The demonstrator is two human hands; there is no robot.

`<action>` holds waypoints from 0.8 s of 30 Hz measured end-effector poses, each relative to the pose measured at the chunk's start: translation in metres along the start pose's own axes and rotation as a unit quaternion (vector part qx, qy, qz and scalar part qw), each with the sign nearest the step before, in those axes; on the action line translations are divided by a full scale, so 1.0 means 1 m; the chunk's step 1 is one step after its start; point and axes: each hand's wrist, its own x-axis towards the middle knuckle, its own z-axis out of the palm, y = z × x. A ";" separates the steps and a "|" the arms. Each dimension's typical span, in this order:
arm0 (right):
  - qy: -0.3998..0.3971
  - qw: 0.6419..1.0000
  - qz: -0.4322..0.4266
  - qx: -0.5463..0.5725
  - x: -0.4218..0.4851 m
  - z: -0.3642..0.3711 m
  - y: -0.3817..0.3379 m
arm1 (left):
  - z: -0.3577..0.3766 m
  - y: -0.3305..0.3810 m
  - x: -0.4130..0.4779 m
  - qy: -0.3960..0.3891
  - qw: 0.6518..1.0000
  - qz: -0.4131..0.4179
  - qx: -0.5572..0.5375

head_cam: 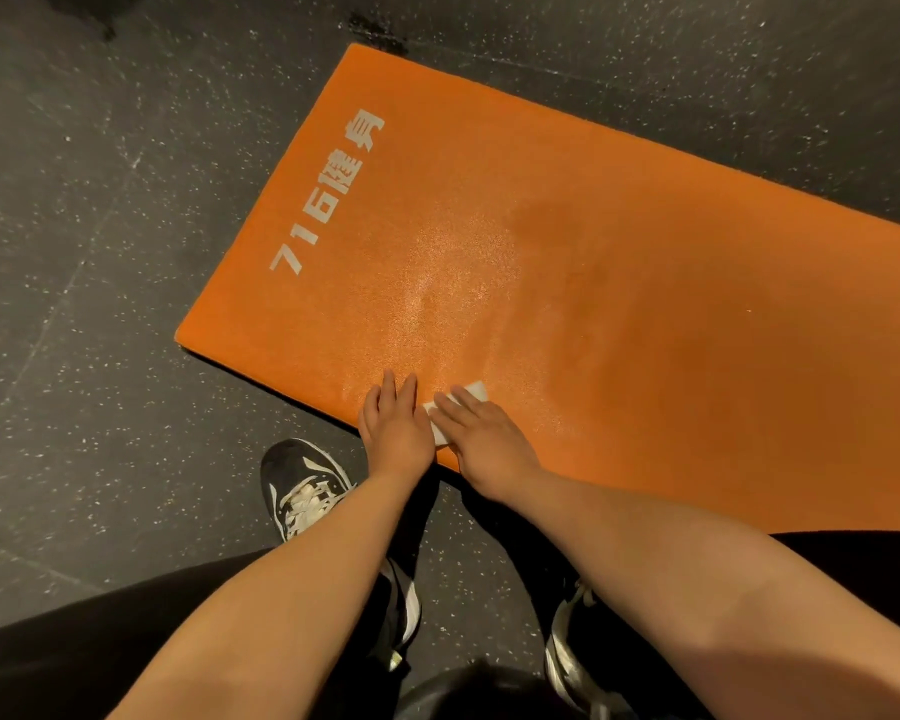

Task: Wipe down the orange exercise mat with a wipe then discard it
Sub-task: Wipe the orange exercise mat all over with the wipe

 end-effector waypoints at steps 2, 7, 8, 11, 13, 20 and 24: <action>-0.007 1.000 -0.004 -0.008 0.012 0.000 0.006 | 0.004 -0.005 0.000 -0.007 1.000 0.008 -0.002; 0.039 0.994 0.096 0.026 0.051 -0.024 0.028 | 0.008 -0.011 0.000 0.001 1.000 0.017 -0.002; 0.057 0.989 0.133 0.037 0.059 -0.030 0.033 | 0.007 -0.011 -0.001 0.006 1.000 0.019 -0.011; 0.074 0.979 0.186 0.028 0.072 -0.036 0.040 | 0.006 -0.012 -0.005 0.025 0.996 0.014 -0.081; 0.070 0.982 0.172 0.031 0.067 -0.029 0.031 | 0.006 -0.014 -0.006 0.036 0.992 0.011 -0.122; -0.017 0.998 -0.051 0.029 0.037 0.002 0.000 | 0.010 -0.018 -0.009 0.036 0.993 0.031 -0.104; 0.026 0.999 0.038 0.029 0.045 -0.012 0.022 | 0.009 -0.018 -0.013 0.027 0.997 0.030 -0.068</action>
